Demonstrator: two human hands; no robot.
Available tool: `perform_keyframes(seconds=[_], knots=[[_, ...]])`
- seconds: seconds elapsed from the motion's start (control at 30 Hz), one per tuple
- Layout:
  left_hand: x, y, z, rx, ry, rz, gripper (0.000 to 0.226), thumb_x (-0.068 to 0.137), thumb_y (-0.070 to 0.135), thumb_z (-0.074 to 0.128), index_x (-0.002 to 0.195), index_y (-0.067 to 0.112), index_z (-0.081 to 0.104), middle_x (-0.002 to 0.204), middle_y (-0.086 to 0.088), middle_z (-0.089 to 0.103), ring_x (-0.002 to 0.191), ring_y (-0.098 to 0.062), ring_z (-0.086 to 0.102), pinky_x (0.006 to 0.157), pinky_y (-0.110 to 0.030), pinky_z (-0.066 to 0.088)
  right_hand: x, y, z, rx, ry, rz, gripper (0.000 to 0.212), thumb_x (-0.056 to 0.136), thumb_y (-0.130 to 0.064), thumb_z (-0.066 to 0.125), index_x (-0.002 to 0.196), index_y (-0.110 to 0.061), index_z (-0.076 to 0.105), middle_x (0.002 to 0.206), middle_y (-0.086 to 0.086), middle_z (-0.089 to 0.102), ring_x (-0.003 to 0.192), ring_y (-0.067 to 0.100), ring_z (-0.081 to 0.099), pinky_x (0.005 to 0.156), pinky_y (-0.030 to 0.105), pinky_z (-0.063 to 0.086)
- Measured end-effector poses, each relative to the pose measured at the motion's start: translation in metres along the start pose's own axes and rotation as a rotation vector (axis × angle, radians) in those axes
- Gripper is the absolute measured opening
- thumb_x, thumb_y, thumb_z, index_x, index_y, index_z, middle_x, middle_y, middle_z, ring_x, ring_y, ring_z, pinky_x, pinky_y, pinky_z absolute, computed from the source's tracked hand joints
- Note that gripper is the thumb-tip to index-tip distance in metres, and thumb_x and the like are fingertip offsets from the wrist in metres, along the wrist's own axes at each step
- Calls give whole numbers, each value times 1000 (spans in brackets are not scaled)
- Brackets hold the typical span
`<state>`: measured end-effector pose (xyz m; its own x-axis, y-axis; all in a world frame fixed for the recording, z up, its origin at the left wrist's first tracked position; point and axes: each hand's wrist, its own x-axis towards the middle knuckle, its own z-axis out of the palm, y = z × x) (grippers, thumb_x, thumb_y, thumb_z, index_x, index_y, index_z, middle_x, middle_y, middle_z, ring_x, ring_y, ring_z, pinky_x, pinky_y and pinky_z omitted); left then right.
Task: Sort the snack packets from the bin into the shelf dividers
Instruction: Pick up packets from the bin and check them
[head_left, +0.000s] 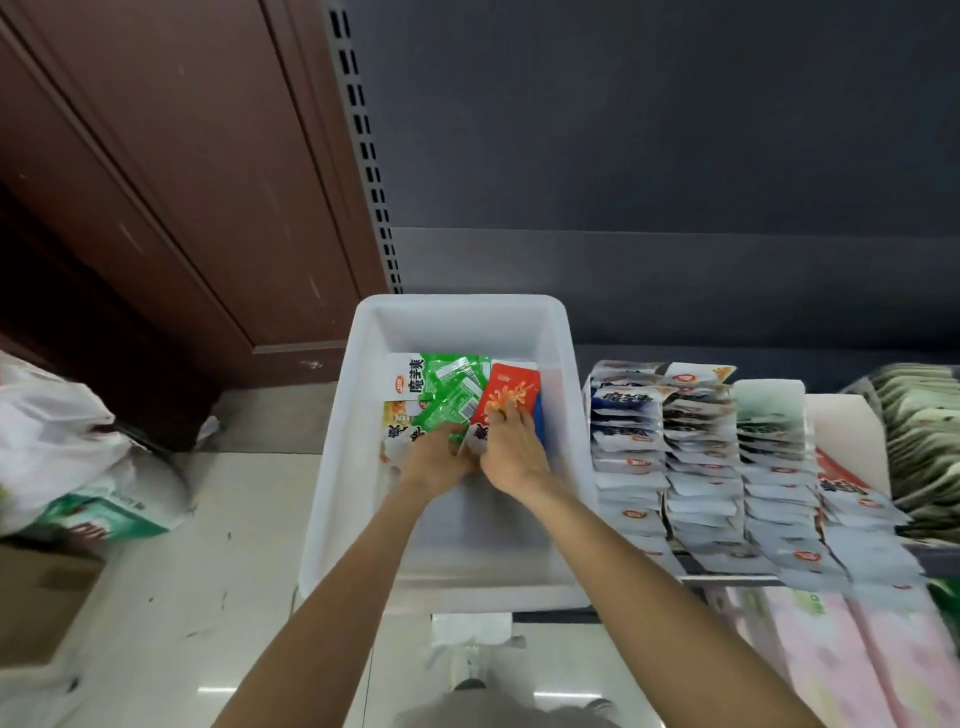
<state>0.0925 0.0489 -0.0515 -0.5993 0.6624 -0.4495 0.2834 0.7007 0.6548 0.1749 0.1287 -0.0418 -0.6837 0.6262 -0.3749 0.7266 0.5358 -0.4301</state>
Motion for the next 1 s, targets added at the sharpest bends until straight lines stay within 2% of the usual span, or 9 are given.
perform_keyframes(seconds=[0.13,0.2,0.43,0.53,0.6,0.7,0.83,0.9,1.0], knots=[[-3,-5,-9,168,20,27,40,78,26,73,112,12,58,101,-5,64,95,-21,58,70,-25,36,-14,1,1,112,46,3,52,89,-5,50,140,-8,37,134,12,51,122,30,49,99,39,42],[-4,-9,-15,287,57,60,27,81,24,69,105,15,61,102,-3,65,99,-21,60,71,-24,37,-21,0,0,94,40,0,54,91,-6,50,142,-14,34,125,9,58,112,29,56,90,38,46],[-21,-24,-56,139,202,185,20,82,23,70,102,19,71,99,-3,71,92,-19,64,76,-23,41,-39,-7,-4,-50,139,-156,67,91,-23,59,148,-27,24,135,9,42,123,28,41,96,42,45],[-38,-12,-69,-18,246,321,9,83,26,71,91,23,70,80,4,70,75,-12,63,71,-24,45,-45,-17,-9,6,235,-264,61,87,-32,65,141,-22,39,128,7,41,119,24,36,101,34,35],[-51,3,-74,-208,214,424,6,82,24,72,83,28,69,77,10,70,74,-6,64,70,-21,46,-52,-23,-18,157,301,-272,47,82,-35,70,121,-12,58,116,5,52,108,22,44,92,31,39],[-65,31,-80,-407,215,533,14,81,23,72,91,31,66,88,13,70,84,-5,65,75,-21,49,-69,-23,-41,430,364,-237,23,84,-27,69,99,-11,65,90,1,67,83,19,60,74,38,49],[-78,60,-71,-596,-57,459,43,78,21,71,119,22,57,108,3,69,94,-8,67,74,-17,52,-103,-4,-75,1050,475,-135,26,86,-11,67,107,-23,61,92,-8,69,75,-1,63,60,17,47],[-85,72,-58,-551,-216,449,37,78,11,72,112,18,60,102,0,70,87,-5,68,69,-15,51,-120,12,-89,1289,524,-69,32,85,-7,66,111,-22,57,89,-9,70,73,-1,64,54,15,47],[-93,94,-31,-453,-301,539,22,79,3,71,93,18,64,88,8,70,77,3,66,65,-11,49,-144,44,-107,1331,615,-5,39,84,-9,67,116,-22,50,90,-9,71,79,2,67,57,18,51]])
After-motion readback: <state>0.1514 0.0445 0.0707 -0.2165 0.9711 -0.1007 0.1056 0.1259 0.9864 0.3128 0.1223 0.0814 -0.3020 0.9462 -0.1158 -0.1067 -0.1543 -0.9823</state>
